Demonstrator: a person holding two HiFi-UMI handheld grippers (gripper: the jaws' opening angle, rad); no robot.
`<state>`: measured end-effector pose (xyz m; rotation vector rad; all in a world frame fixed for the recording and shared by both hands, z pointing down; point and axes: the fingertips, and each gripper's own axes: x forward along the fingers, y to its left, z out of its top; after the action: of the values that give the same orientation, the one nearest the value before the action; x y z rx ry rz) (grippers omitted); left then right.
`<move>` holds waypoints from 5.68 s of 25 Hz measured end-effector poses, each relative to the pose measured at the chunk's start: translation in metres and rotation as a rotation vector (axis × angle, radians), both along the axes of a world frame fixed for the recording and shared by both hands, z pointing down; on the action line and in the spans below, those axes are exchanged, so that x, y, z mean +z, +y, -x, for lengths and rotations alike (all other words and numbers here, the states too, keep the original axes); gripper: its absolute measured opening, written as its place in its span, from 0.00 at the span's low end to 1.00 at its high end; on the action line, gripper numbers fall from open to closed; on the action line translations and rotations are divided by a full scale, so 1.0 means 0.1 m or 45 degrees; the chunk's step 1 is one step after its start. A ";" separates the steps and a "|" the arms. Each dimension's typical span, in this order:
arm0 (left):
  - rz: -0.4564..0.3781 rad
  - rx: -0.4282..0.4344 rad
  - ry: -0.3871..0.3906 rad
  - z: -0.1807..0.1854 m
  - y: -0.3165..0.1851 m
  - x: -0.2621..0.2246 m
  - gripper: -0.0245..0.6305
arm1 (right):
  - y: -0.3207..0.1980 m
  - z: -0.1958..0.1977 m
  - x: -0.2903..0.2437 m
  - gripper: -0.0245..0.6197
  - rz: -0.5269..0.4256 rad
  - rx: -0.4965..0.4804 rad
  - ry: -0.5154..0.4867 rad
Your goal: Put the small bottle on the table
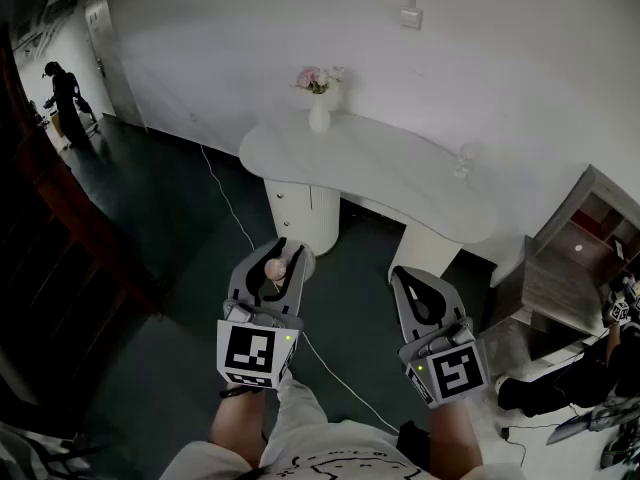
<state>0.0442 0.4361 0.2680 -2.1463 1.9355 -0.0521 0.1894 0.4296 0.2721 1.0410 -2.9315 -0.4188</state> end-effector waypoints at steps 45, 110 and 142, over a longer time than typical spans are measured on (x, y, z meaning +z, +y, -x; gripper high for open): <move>0.045 0.132 0.020 1.60 -2.81 0.12 0.19 | -2.75 1.48 0.10 0.04 0.074 0.167 -0.003; 0.439 0.232 0.011 1.87 -8.08 1.61 0.19 | -7.79 1.91 1.36 0.04 0.476 0.236 -0.101; 0.883 0.334 0.052 1.59 -9.07 3.24 0.19 | -8.31 2.00 2.28 0.04 0.713 0.283 -0.008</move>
<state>-0.1146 -0.4709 0.5925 -2.8229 1.8064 -0.7313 -0.0108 -0.4010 0.5001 1.2355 -2.6315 0.3869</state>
